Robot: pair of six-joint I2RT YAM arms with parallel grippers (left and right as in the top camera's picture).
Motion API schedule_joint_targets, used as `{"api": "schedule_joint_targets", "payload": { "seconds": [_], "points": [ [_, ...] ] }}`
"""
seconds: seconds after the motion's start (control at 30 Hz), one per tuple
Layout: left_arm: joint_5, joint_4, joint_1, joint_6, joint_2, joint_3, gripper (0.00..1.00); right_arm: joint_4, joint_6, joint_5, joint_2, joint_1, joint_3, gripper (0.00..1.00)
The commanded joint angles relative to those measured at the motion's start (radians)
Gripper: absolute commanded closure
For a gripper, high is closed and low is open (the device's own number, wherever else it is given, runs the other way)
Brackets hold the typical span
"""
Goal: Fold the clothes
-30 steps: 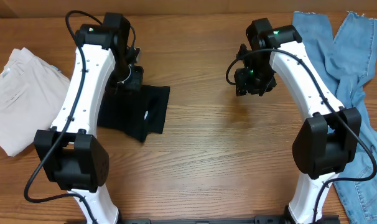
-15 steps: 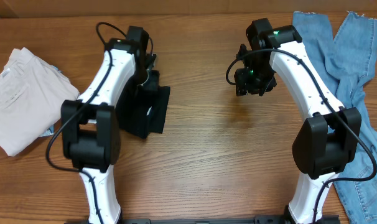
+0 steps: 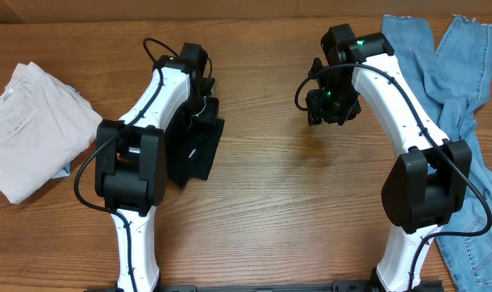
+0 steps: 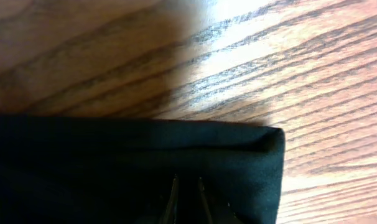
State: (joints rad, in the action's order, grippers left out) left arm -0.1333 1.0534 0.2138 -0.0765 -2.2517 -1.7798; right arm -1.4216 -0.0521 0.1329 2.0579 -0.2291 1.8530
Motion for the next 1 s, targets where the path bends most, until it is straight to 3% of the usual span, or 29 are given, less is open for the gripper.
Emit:
{"api": "schedule_joint_targets", "payload": {
  "seconds": [0.0, 0.13, 0.37, 0.5, 0.77, 0.97],
  "points": [
    [0.039, 0.003, -0.025, -0.014, 0.103, -0.145, 0.81, 0.004, -0.004, 0.003, -0.037, 0.002, 0.013, 0.5],
    [0.055, -0.003, -0.056, -0.014, 0.181, -0.265, 0.67, 0.0, -0.089, 0.129, -0.05, -0.02, 0.013, 0.5],
    [0.143, 0.061, -0.145, -0.014, 0.163, -0.273, 0.7, 0.081, -0.115, 0.384, -0.055, -0.191, 0.013, 0.5],
    [0.135, 0.147, -0.22, -0.017, 0.099, -0.269, 0.71, 0.207, -0.021, 0.397, -0.039, -0.299, 0.011, 0.52],
    [0.129, 0.278, -0.303, -0.017, -0.045, -0.269, 0.75, 0.39, 0.023, 0.457, 0.042, -0.476, 0.011, 0.52],
    [0.129, 0.312, -0.328, -0.017, -0.118, -0.269, 0.73, 0.533, 0.058, 0.457, 0.139, -0.547, 0.011, 0.52]
  ]
}}
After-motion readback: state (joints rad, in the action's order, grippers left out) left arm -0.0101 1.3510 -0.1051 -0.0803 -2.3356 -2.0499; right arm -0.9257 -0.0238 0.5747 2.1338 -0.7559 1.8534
